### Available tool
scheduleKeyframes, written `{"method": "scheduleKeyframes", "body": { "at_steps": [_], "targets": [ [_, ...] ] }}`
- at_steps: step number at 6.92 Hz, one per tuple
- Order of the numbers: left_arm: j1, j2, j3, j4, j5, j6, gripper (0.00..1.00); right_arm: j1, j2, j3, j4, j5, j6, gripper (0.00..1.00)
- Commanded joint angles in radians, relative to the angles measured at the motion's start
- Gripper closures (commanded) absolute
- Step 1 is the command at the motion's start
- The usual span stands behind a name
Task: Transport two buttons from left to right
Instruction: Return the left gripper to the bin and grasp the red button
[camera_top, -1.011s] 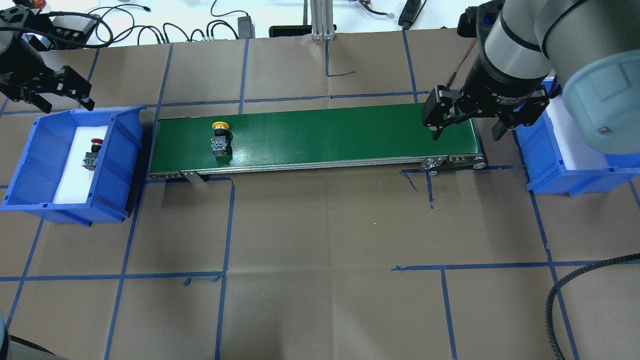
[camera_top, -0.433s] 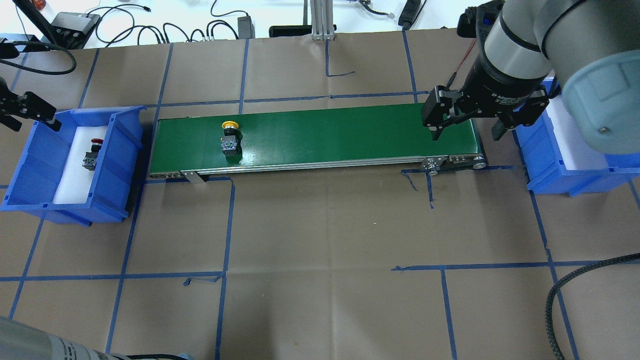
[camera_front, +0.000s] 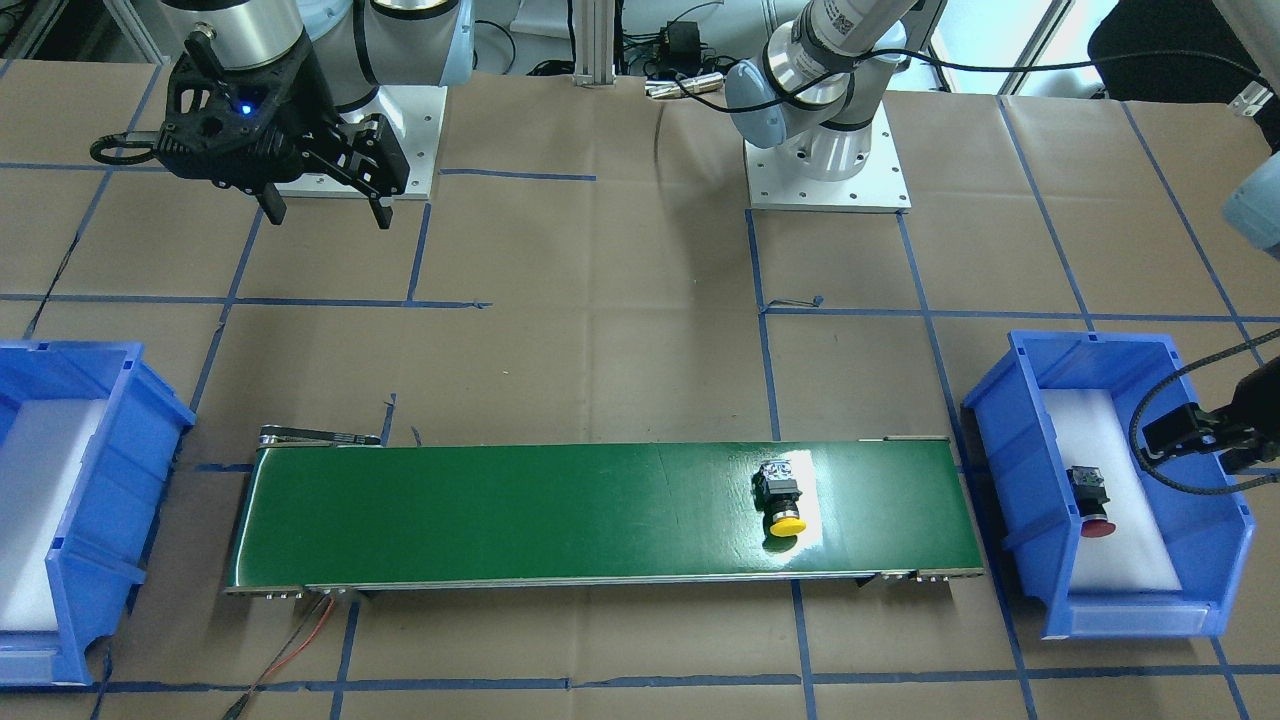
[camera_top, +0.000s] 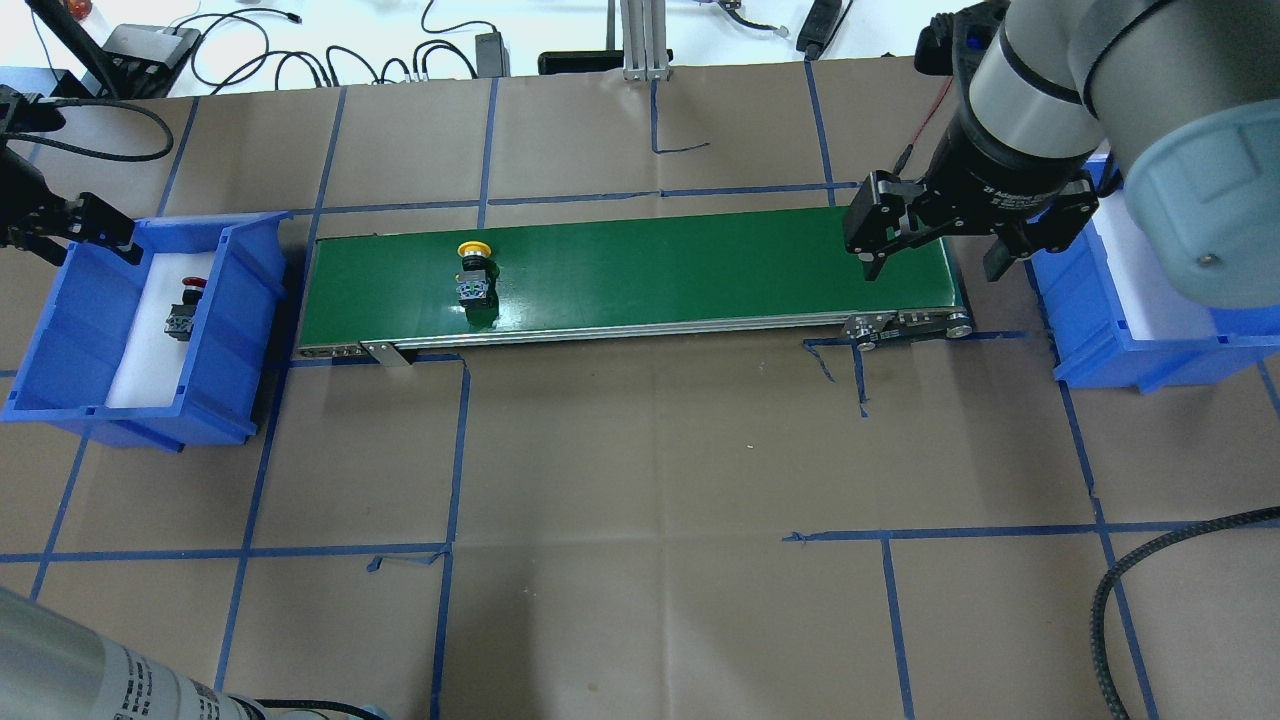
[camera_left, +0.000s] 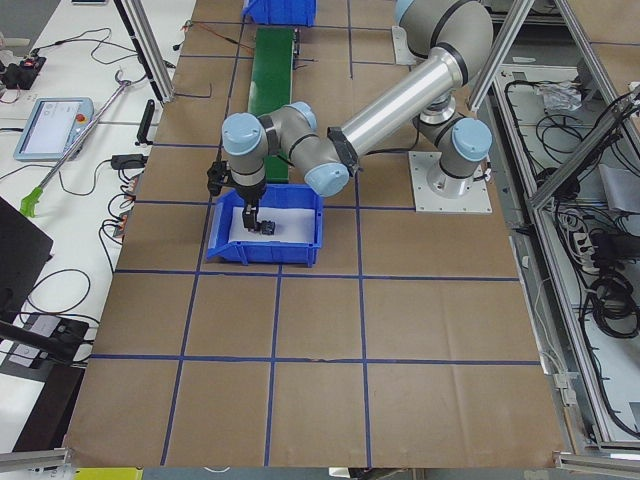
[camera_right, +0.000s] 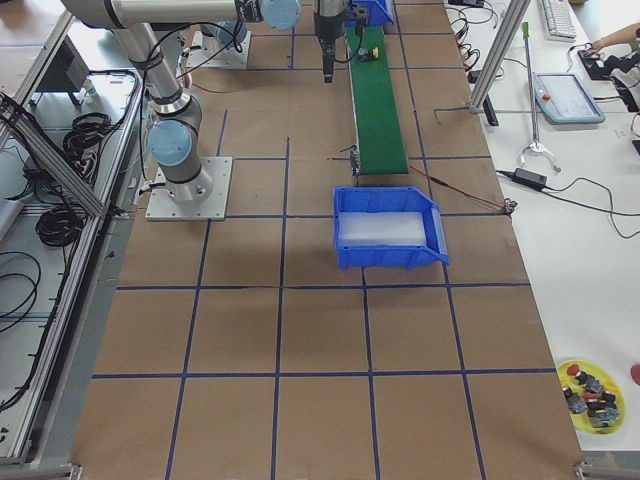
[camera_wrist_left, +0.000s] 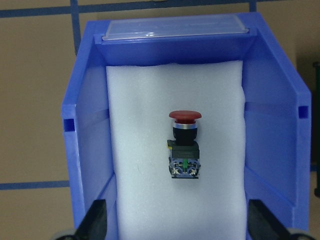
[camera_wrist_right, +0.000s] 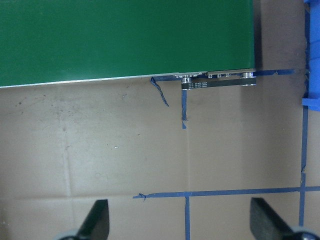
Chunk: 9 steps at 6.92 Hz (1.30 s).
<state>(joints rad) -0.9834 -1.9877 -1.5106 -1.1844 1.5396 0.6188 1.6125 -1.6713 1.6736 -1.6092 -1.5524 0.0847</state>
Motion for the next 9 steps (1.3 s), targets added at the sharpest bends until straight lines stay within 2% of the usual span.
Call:
{"method": "scheduleKeyframes", "body": {
  "at_steps": [1, 3, 6, 9],
  "targets": [
    [-0.027, -0.043, -0.003, 0.035, -0.001, -0.057, 0.00, 0.000, 0.001, 0.000, 0.000, 0.000, 0.000, 0.00],
    [-0.046, -0.072, -0.016, 0.067, -0.003, -0.056, 0.00, 0.000, 0.002, 0.000, 0.002, 0.000, 0.000, 0.00],
    [-0.038, -0.089, -0.104, 0.182, -0.001, -0.039, 0.01, 0.000, -0.001, 0.003, 0.005, 0.000, 0.003, 0.00],
    [-0.037, -0.108, -0.145, 0.227, 0.001, -0.036, 0.01, 0.000, 0.004, 0.002, 0.002, 0.000, 0.003, 0.00]
  ]
}}
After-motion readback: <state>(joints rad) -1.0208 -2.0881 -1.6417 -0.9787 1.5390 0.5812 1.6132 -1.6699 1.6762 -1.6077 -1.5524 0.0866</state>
